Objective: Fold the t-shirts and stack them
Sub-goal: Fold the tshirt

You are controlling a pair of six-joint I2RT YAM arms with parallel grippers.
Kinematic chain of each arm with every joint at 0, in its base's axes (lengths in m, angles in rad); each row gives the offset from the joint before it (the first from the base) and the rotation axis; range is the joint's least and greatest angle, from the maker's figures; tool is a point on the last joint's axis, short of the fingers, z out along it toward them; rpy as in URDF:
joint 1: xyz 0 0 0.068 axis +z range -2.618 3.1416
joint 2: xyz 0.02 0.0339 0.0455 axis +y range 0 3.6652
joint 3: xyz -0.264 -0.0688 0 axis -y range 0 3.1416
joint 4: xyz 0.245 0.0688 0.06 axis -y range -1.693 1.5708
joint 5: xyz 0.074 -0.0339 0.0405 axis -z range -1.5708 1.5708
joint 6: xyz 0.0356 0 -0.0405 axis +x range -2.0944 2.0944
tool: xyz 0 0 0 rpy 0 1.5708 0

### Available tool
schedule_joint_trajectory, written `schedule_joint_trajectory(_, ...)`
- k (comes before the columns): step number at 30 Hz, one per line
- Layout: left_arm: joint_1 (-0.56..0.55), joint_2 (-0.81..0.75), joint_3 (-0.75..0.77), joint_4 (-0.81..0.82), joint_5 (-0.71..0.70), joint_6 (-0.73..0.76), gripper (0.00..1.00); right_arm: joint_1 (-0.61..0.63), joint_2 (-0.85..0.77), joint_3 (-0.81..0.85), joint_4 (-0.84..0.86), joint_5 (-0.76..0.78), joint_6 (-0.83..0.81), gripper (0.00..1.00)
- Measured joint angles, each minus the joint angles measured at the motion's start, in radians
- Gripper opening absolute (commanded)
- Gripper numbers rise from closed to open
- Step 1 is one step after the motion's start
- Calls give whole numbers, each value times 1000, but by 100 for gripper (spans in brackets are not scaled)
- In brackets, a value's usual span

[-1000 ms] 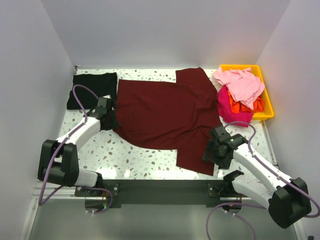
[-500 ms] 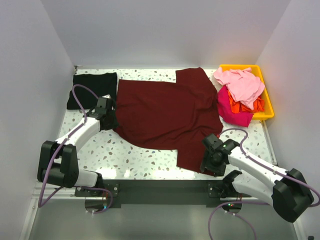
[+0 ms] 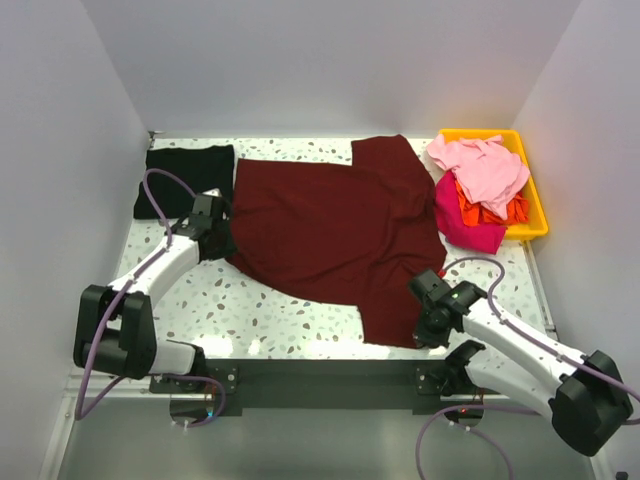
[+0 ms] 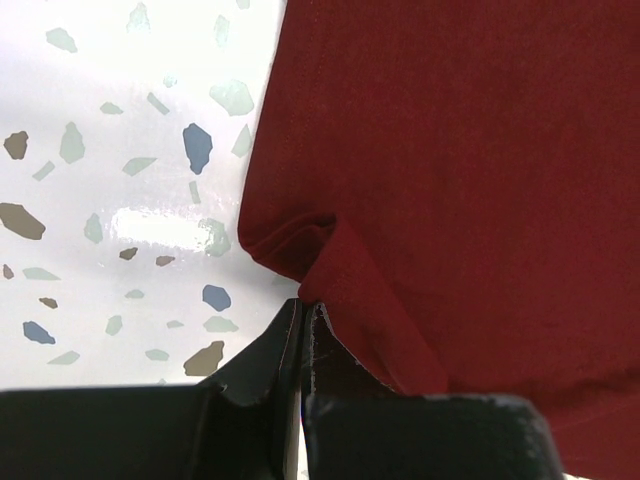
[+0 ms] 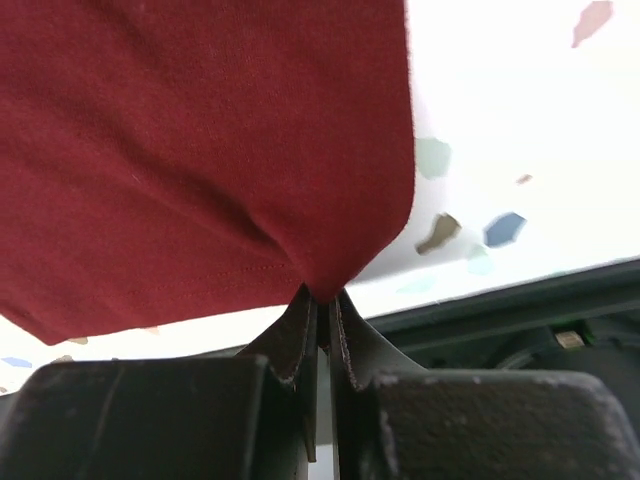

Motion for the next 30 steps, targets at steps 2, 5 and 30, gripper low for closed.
schedule_joint_trajectory(2, 0, -15, 2, -8, -2, 0, 0, 0, -6, 23, -35, 13, -3, 0)
schedule_joint_trajectory(5, 0, -51, 3, -25, -10, 0, 0, 5, -27, 72, -80, 19, -4, 0)
schedule_joint_trajectory(30, 2, -368, -65, -198, 38, -28, 0, 35, -135, 342, -353, 146, -33, 0)
